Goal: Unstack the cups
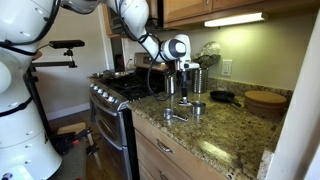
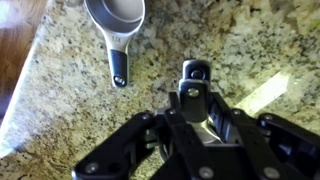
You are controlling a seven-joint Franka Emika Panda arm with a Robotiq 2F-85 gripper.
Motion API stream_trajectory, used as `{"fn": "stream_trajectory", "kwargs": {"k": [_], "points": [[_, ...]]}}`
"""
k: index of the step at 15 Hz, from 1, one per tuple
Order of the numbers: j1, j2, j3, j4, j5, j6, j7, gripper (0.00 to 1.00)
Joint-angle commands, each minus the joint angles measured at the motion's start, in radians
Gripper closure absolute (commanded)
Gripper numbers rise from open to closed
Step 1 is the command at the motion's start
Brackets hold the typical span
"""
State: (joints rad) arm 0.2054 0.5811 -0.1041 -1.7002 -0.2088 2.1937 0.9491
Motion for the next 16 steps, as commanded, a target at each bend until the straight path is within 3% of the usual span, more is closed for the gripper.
{"fn": "stream_trajectory", "kwargs": {"k": [1, 9, 11, 16], "points": [[0.002, -0.035, -0.005, -0.017, -0.005, -0.04, 0.009, 0.72], [0.006, -0.043, -0.008, -0.011, -0.014, -0.063, 0.013, 0.97], [0.006, -0.042, -0.007, -0.009, -0.014, -0.063, 0.012, 0.92], [0.008, -0.045, -0.008, -0.009, -0.019, -0.07, 0.011, 0.96]]}}
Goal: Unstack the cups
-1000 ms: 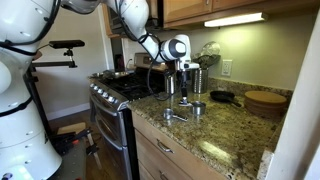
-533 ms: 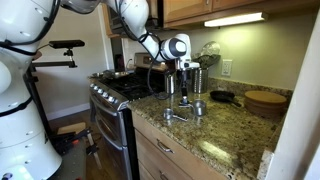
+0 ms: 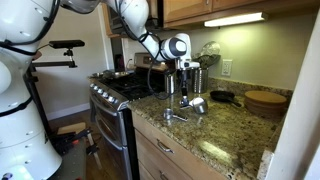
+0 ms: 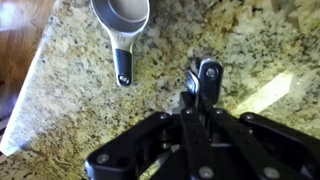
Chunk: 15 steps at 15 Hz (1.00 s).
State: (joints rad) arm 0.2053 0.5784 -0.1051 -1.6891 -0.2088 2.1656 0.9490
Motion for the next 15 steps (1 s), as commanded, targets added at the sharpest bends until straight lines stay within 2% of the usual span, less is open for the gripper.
{"fn": "stream_trajectory", "kwargs": {"k": [1, 11, 15], "points": [[0.008, -0.046, -0.009, -0.02, -0.021, -0.042, 0.011, 0.98], [0.01, -0.097, -0.016, -0.023, -0.087, -0.08, 0.017, 0.98], [0.018, -0.109, -0.019, -0.035, -0.155, -0.119, 0.013, 0.98]]}}
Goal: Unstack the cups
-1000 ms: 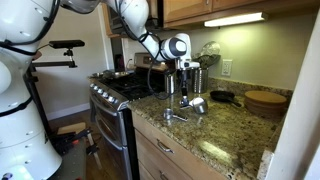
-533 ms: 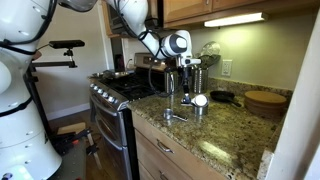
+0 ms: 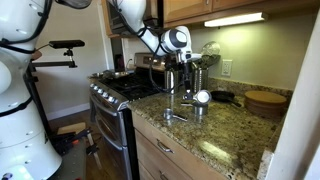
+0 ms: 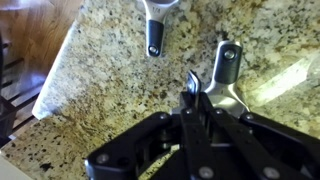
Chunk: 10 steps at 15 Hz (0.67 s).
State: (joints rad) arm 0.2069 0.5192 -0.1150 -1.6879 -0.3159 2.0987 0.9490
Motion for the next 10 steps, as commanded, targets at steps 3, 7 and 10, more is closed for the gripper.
{"fn": "stream_trajectory", "kwargs": {"k": [3, 7, 10], "points": [[0.014, -0.06, -0.005, -0.051, -0.086, -0.082, 0.012, 0.98], [0.01, -0.068, -0.001, -0.069, -0.117, -0.115, 0.01, 0.98], [0.009, -0.07, -0.002, -0.082, -0.142, -0.134, 0.009, 0.98]]}}
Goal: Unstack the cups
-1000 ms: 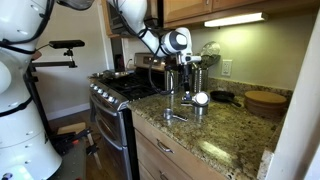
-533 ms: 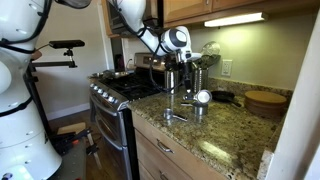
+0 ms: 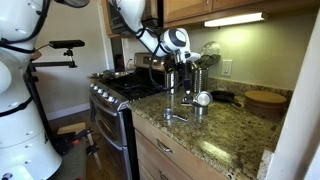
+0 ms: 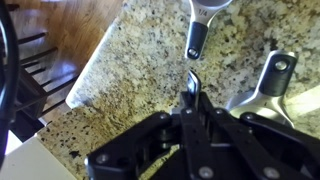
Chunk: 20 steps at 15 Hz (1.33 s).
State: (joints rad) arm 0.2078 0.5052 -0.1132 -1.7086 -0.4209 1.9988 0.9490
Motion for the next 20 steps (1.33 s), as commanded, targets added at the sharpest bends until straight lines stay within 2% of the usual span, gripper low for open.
{"fn": "stream_trajectory", "kwargs": {"k": [1, 12, 20], "points": [[0.008, -0.056, -0.005, -0.068, -0.048, -0.04, 0.008, 0.98], [-0.004, -0.035, -0.012, -0.124, -0.189, -0.071, -0.006, 0.98], [-0.009, 0.013, 0.0, -0.117, -0.246, -0.064, -0.021, 0.98]]}}
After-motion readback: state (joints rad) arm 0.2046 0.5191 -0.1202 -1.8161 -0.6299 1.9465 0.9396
